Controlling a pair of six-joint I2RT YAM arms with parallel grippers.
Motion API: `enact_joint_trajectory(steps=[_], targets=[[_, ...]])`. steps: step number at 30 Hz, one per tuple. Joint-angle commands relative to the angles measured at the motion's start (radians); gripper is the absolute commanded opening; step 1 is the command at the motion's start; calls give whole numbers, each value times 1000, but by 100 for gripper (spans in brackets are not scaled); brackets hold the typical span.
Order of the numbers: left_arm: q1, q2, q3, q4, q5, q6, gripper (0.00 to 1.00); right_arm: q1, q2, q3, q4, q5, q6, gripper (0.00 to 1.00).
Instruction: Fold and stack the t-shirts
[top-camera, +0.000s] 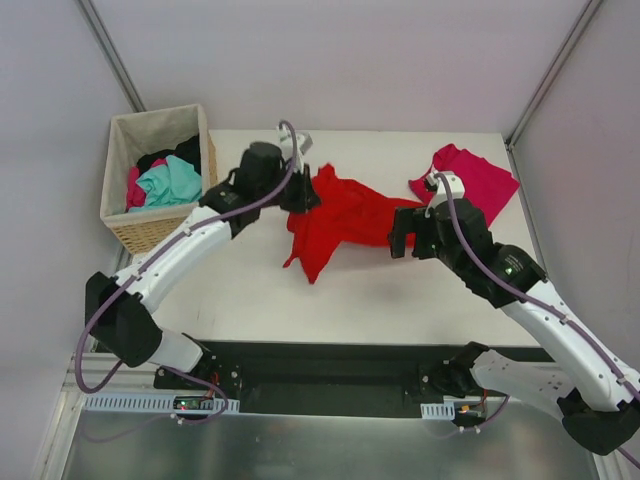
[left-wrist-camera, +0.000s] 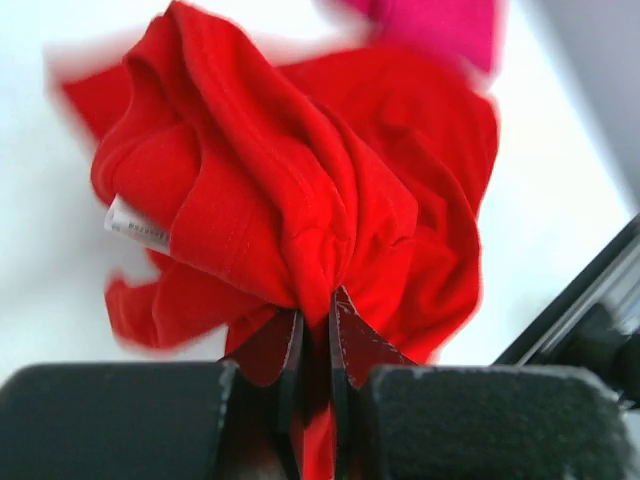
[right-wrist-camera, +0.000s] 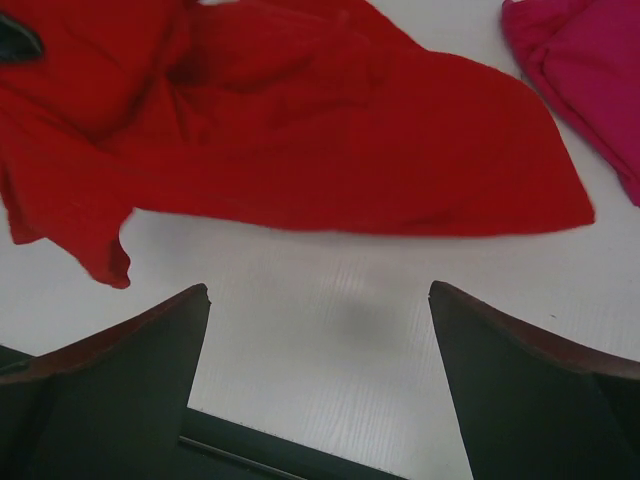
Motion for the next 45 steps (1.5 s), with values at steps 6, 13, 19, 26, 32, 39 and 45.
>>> enact_joint_trajectory(steps=[6, 13, 19, 26, 32, 39, 45], targets=[[-140, 45, -414, 209, -146, -133, 0, 4, -37, -10, -46, 51, 9, 96], [-189, -30, -479, 201, -184, -124, 95, 6, -32, -21, -55, 67, 3, 96], [-189, -159, -359, 31, -312, -62, 99, 4, 33, -53, -32, 84, -11, 96], [-189, -232, -248, -102, -284, -148, 99, 4, 253, -47, 64, 11, -6, 96], [-197, -353, -354, -120, -390, -177, 99, 97, 437, 12, 135, -58, 12, 96], [-197, -583, -416, -187, -766, -231, 99, 280, 679, 284, 58, 12, 3, 96], [-196, -651, -436, -283, -899, -256, 99, 357, 802, 367, 41, 9, 22, 96]])
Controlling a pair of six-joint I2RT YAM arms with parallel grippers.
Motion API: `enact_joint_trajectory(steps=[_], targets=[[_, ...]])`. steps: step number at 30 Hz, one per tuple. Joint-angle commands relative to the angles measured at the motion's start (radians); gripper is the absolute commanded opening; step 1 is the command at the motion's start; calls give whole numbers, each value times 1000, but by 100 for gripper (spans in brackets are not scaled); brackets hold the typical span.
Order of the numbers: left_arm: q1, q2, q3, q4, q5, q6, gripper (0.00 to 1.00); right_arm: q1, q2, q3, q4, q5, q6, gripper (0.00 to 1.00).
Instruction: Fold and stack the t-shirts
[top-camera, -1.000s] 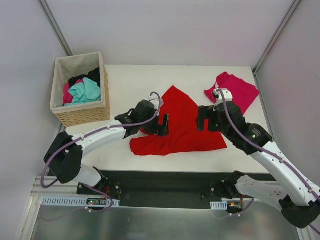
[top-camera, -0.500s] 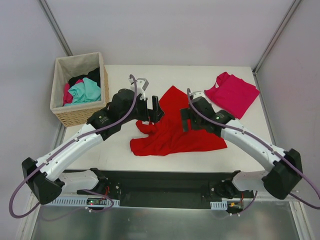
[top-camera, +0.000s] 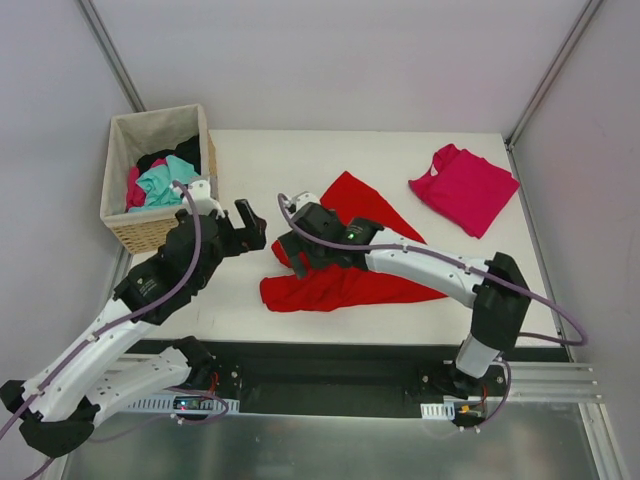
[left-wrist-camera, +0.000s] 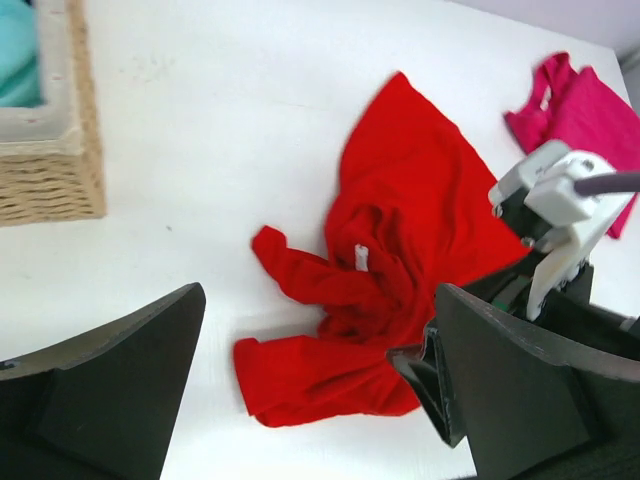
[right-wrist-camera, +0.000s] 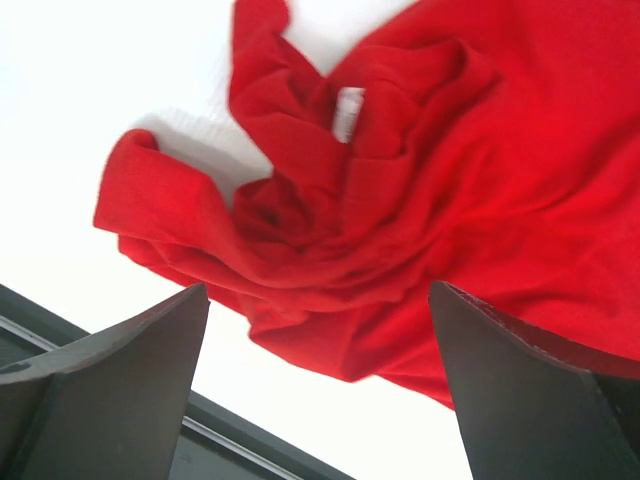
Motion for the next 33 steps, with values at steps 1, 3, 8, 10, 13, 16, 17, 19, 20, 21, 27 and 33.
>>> enact_joint_trajectory(steps=[1, 3, 8, 10, 13, 16, 17, 19, 20, 21, 27, 33], targets=[[-9, -25, -23, -81, -151, -36, 99, 35, 68, 63, -30, 21, 27, 96], [-8, -34, -26, -98, -165, -47, 99, 49, 88, 55, -21, 19, 35, 96], [-9, -63, -46, -113, -187, -73, 99, 60, 132, 15, 29, 7, 61, 96], [-9, -77, -51, -118, -196, -79, 99, 60, 166, 12, 42, -4, 64, 96], [-9, -88, -54, -127, -201, -78, 99, 58, 203, -1, 66, -6, 75, 96], [-8, -97, -52, -137, -204, -78, 99, 58, 234, -6, 74, -7, 78, 96], [-8, -101, -52, -141, -204, -78, 99, 60, 244, -11, 80, -9, 81, 96], [-9, -111, -59, -147, -205, -79, 99, 57, 252, -34, 104, -9, 87, 96], [-8, -117, -60, -147, -210, -81, 99, 55, 263, -40, 112, -7, 91, 96], [-8, -124, -63, -149, -214, -84, 99, 54, 269, -43, 118, -6, 96, 99], [-9, -125, -66, -156, -222, -75, 99, 34, 291, -29, 109, 11, 110, 1], [-9, -132, -74, -160, -250, -75, 99, 61, 180, 129, -24, 109, 21, 1]])
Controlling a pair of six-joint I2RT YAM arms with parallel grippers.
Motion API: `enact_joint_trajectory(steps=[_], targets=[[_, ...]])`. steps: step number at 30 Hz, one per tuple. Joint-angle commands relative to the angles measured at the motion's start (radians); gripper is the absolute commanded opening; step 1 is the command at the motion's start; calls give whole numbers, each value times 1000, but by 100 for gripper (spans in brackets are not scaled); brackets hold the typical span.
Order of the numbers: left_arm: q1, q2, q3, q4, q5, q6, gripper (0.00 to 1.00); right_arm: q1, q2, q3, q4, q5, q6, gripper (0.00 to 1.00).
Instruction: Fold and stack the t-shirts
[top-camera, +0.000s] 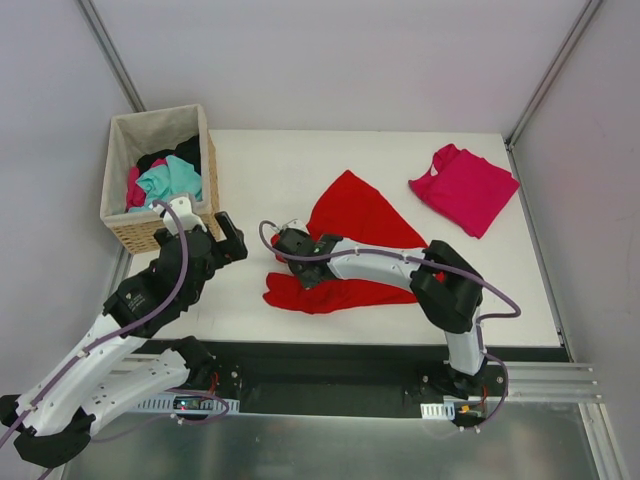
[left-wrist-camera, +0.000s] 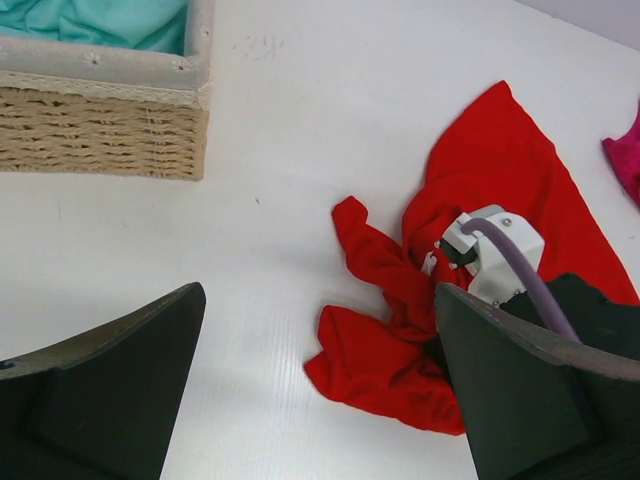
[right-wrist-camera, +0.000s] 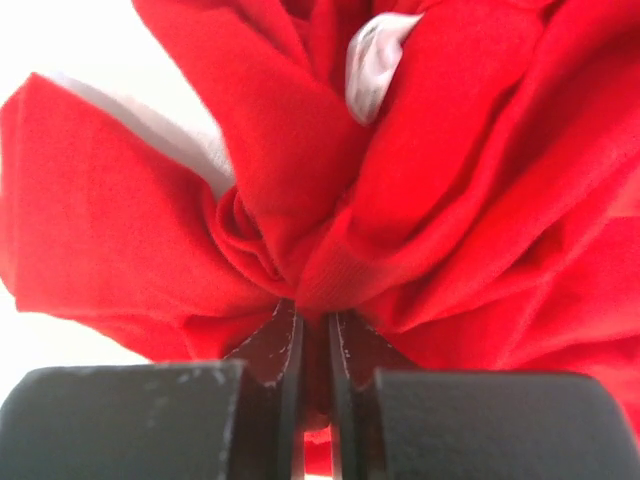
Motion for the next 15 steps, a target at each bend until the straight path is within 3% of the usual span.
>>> enact_joint_trajectory(steps=[1, 5, 6, 7, 9, 13, 15], targets=[[-8, -9, -15, -7, -53, -3, 99, 25, -139, 208, -173, 107, -85, 1], [-6, 3, -24, -7, -53, -13, 99, 40, -137, 613, -362, 100, -192, 1], [-8, 8, -24, -6, -53, -22, 99, 47, -105, 901, -415, 98, -233, 1], [-6, 12, -24, -7, -49, -29, 99, 54, -66, 1042, -518, 87, -252, 1], [-6, 28, -19, -6, -46, -38, 99, 76, 8, 1275, -557, 75, -295, 1], [-8, 39, -22, -3, -49, -44, 99, 82, -230, 986, -309, 110, -301, 1], [-6, 39, -26, 2, -44, -49, 99, 82, -308, 934, -302, 164, -306, 1]])
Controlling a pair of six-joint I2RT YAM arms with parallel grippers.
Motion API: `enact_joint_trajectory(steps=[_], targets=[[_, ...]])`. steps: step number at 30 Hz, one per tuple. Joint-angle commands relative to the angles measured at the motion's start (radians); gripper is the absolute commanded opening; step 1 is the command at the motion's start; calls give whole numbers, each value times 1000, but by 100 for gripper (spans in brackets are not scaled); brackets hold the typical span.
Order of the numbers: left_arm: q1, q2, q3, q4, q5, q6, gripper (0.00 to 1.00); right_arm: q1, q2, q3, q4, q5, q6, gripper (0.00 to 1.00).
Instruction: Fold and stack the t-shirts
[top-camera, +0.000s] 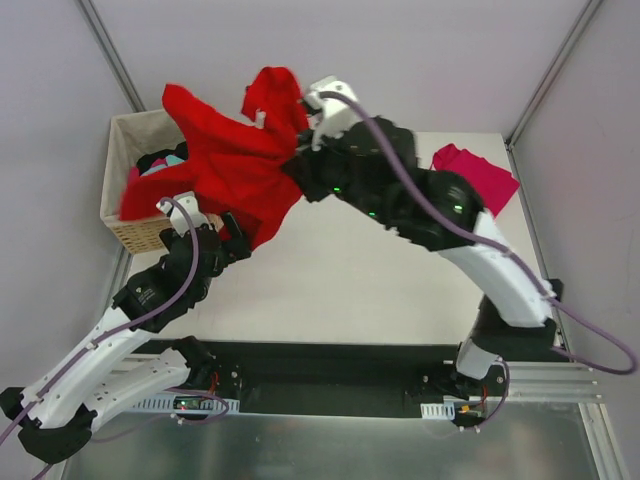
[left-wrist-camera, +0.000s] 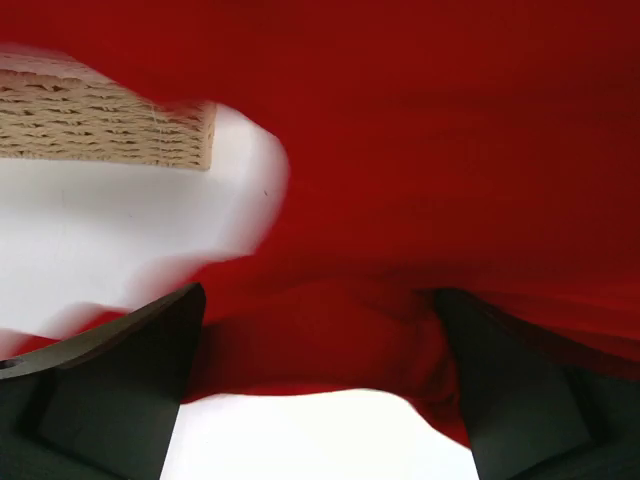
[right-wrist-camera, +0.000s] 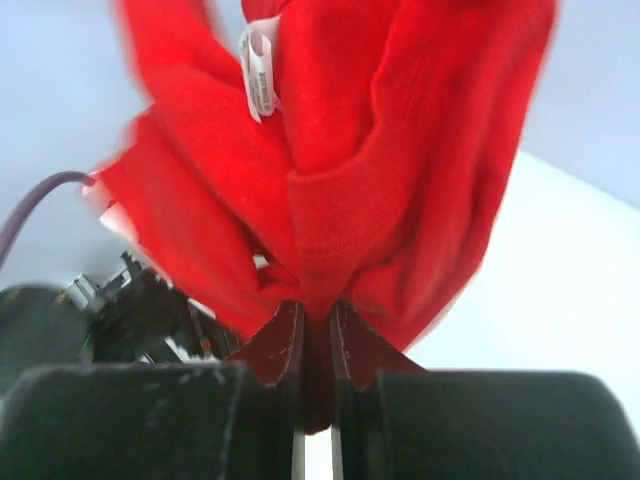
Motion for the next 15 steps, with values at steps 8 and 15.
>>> enact_joint_trajectory(steps=[8, 15], targets=[[-8, 16, 2, 22, -5, 0, 99, -135, -430, -729, 58, 232, 125, 1], [-8, 80, -4, 67, 51, 3, 99, -190, -473, -1296, 136, 204, 328, 1]])
